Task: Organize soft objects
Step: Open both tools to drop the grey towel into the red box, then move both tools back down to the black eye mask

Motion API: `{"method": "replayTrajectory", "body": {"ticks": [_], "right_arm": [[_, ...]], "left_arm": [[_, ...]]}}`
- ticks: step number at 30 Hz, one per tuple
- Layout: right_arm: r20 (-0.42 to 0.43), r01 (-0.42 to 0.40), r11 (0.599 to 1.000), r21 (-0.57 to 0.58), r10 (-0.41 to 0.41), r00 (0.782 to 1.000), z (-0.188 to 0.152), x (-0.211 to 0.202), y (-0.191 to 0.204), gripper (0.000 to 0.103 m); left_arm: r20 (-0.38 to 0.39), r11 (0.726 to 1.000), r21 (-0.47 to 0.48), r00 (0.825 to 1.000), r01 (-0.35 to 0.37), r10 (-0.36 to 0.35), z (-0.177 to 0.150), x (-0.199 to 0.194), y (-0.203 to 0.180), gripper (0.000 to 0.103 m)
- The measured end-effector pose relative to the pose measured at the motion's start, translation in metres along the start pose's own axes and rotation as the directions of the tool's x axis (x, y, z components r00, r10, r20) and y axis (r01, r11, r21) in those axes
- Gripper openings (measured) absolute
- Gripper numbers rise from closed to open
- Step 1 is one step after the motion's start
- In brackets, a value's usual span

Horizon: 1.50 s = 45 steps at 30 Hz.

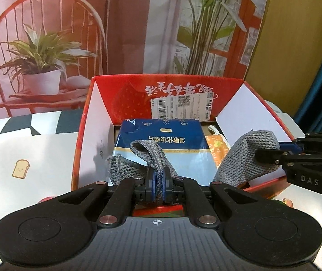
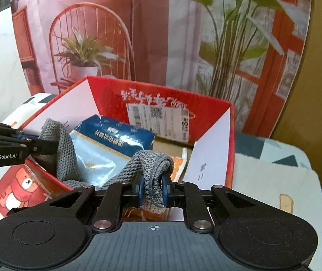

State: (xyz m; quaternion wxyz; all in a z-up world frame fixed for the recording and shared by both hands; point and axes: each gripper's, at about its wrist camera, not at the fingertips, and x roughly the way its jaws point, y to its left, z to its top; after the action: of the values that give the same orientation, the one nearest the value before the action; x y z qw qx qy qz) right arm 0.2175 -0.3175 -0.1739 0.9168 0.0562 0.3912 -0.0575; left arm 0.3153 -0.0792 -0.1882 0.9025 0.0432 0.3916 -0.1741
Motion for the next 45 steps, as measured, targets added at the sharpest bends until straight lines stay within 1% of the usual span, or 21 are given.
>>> {"method": "replayTrajectory", "body": {"ticks": [2,4,5,6,8,9,11,14,19,22,27,32,38,41,45], "right_arm": [[-0.008,0.010,1.000,0.005,-0.010,1.000,0.000,0.001,0.000,0.015],[-0.003,0.025,1.000,0.009,-0.025,1.000,0.000,0.000,0.000,0.019],[0.006,0.034,0.999,0.008,-0.034,0.999,0.000,-0.001,-0.001,0.021],[0.016,0.040,0.999,0.008,-0.040,0.999,0.000,-0.003,-0.001,0.025],[0.057,0.059,0.998,0.009,-0.059,0.997,0.000,-0.009,-0.002,0.027],[0.085,0.071,0.997,0.005,-0.071,0.994,0.000,-0.014,-0.002,0.032],[0.140,0.081,0.997,-0.002,-0.080,0.987,0.001,-0.023,-0.001,0.036],[0.203,0.073,0.997,-0.002,-0.071,0.977,0.001,-0.037,0.000,0.036],[0.293,0.032,0.999,0.012,-0.034,0.956,-0.009,-0.057,0.006,0.041],[0.325,0.015,1.000,0.020,-0.020,0.945,-0.018,-0.065,0.013,0.041],[0.349,-0.014,1.000,0.024,0.004,0.937,-0.036,-0.074,0.026,0.041],[0.356,-0.027,0.999,0.029,0.015,0.934,-0.058,-0.082,0.038,0.041],[0.378,-0.047,0.996,0.075,0.015,0.926,-0.091,-0.095,0.048,0.041],[0.367,-0.062,0.993,0.100,0.022,0.930,-0.110,-0.097,0.052,0.041],[0.322,-0.066,0.989,0.130,0.021,0.946,-0.141,-0.093,0.058,0.041]], "left_arm": [[0.001,1.000,0.015,1.000,0.007,-0.007,0.001,-0.002,-0.002,0.008],[0.012,0.999,0.032,1.000,0.016,-0.017,0.001,-0.006,-0.004,0.011],[0.017,0.999,0.041,1.000,0.023,-0.024,0.002,-0.007,-0.004,0.021],[0.024,0.999,0.047,0.999,0.025,-0.027,0.002,-0.010,-0.005,0.040],[0.053,0.998,0.049,0.998,0.026,-0.029,0.002,-0.016,-0.004,0.060],[0.070,0.998,0.047,0.997,0.029,-0.032,0.002,-0.020,-0.004,0.063],[0.087,0.998,0.036,0.995,0.049,-0.052,0.004,-0.027,-0.001,0.063],[0.108,0.998,0.020,0.992,0.059,-0.061,0.004,-0.039,0.000,0.063],[0.162,0.998,0.037,0.985,0.044,-0.049,-0.005,-0.064,-0.004,0.066],[0.180,0.999,0.034,0.983,0.035,-0.040,-0.013,-0.075,-0.005,0.066],[0.196,0.999,-0.009,0.980,0.032,-0.029,-0.034,-0.088,-0.002,0.066],[0.184,0.999,-0.020,0.983,0.025,-0.021,-0.058,-0.095,-0.001,0.066],[0.171,0.998,-0.056,0.985,0.031,-0.021,-0.085,-0.104,0.008,0.066],[0.161,0.997,-0.079,0.987,0.025,-0.012,-0.098,-0.105,0.011,0.066],[0.141,0.994,-0.105,0.990,0.010,0.005,-0.114,-0.100,0.014,0.066]]}}
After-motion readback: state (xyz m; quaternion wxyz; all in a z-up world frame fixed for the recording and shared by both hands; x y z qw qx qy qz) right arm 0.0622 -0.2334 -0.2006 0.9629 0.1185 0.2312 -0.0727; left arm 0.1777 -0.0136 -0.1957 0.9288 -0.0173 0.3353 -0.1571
